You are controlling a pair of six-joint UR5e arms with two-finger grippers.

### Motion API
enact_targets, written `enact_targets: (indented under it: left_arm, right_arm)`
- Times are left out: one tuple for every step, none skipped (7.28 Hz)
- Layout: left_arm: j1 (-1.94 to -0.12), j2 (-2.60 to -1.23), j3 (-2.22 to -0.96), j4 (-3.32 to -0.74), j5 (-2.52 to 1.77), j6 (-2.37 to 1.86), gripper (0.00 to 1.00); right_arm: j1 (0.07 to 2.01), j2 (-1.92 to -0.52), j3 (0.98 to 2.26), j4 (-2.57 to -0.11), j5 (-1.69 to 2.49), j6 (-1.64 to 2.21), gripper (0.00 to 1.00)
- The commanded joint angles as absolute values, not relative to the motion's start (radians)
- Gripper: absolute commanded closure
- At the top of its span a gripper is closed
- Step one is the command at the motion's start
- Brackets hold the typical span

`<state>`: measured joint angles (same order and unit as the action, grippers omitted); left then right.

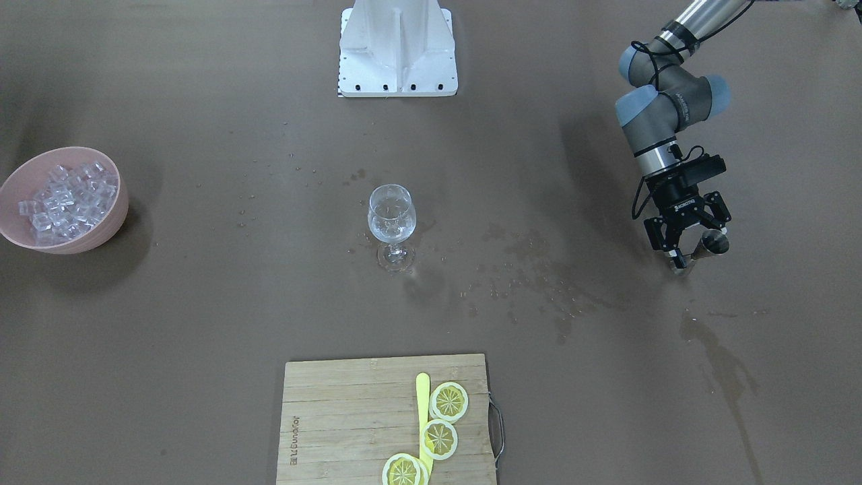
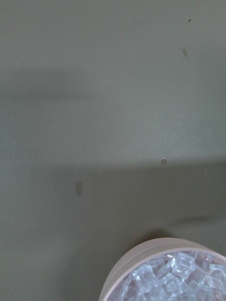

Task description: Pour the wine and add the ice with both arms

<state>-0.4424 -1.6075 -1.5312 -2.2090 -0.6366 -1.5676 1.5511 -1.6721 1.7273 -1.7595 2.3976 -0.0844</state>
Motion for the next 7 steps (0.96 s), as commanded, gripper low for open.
enact_targets:
  left_arm:
    - [-0.445,-1.632,-1.509,-2.210,-0.637,-1.568,0.22]
    - [-0.446,-1.632,-1.509,-2.210,-0.638,-1.568,0.31]
    - [-0.454,-1.632,-1.509,-2.210,-0.638,-1.568,0.40]
    - [-0.456,-1.632,-1.509,-2.210,-0.638,-1.566,0.53]
    - [-0.457,-1.631,-1.509,-2.210,-0.640,-1.563,0.65]
    - [-0.459,-1.631,-1.509,-2.212,-0.641,-1.563,0.80]
    - [-0.460,-1.628,-1.511,-2.214,-0.644,-1.563,1.00]
  right_arm:
    - [1.552,-1.672,1.727,-1.759,2.398,-0.086,0.00]
    - [1.551,-1.672,1.727,-1.758,2.398,-0.084,0.00]
    - [1.551,-1.672,1.727,-1.758,2.398,-0.084,0.00]
    - [1.551,-1.672,1.729,-1.758,2.398,-0.084,0.00]
    - [1.551,-1.672,1.729,-1.758,2.398,-0.084,0.00]
    - [1.551,-1.671,1.729,-1.759,2.398,-0.084,0.00]
    - [1.551,-1.671,1.727,-1.758,2.398,-0.084,0.00]
